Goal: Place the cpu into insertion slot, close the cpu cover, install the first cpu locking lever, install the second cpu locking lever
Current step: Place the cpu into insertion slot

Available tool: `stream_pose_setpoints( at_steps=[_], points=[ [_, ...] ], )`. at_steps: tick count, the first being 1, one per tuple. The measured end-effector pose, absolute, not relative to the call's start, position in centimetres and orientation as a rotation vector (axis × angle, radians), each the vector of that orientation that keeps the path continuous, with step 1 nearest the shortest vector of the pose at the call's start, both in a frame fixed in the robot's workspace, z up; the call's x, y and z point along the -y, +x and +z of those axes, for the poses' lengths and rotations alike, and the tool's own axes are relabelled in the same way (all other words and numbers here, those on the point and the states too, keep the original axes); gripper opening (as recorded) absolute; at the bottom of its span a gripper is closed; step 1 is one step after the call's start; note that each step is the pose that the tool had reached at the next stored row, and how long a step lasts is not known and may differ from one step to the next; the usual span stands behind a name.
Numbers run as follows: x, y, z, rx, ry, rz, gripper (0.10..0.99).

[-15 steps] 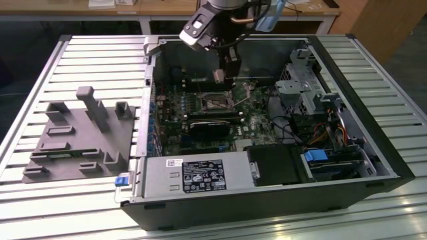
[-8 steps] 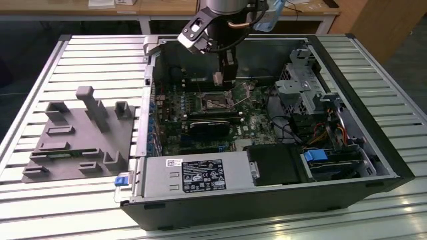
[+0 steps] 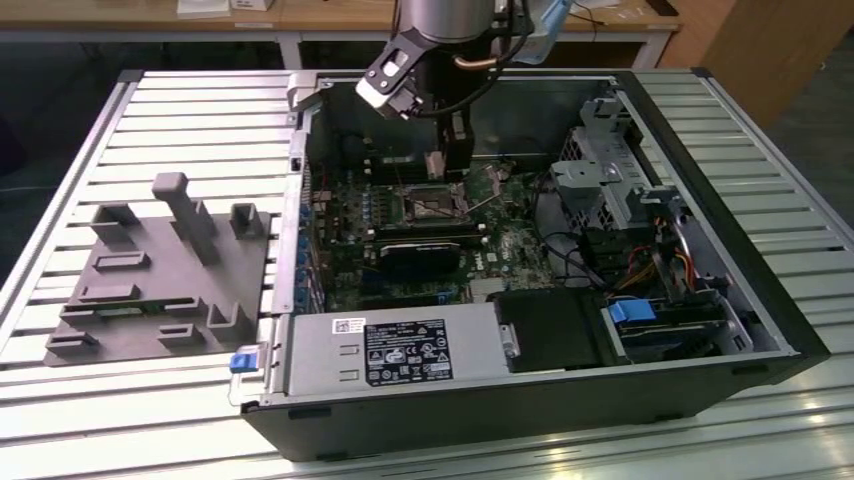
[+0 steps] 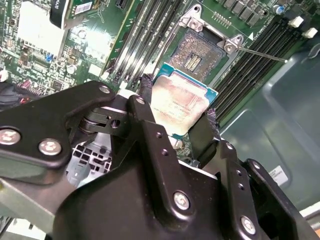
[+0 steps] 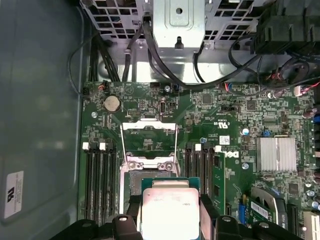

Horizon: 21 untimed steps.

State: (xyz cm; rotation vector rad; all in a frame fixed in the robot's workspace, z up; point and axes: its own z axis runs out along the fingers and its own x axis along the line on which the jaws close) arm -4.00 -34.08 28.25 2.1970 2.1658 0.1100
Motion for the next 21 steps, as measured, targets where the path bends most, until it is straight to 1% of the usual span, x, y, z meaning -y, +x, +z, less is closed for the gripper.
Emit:
stream_pose_setpoints(
  at_steps=[21],
  points=[
    [34.0, -4.1, 25.3, -2.168, 2.193, 0.108, 0.541]
  ],
)
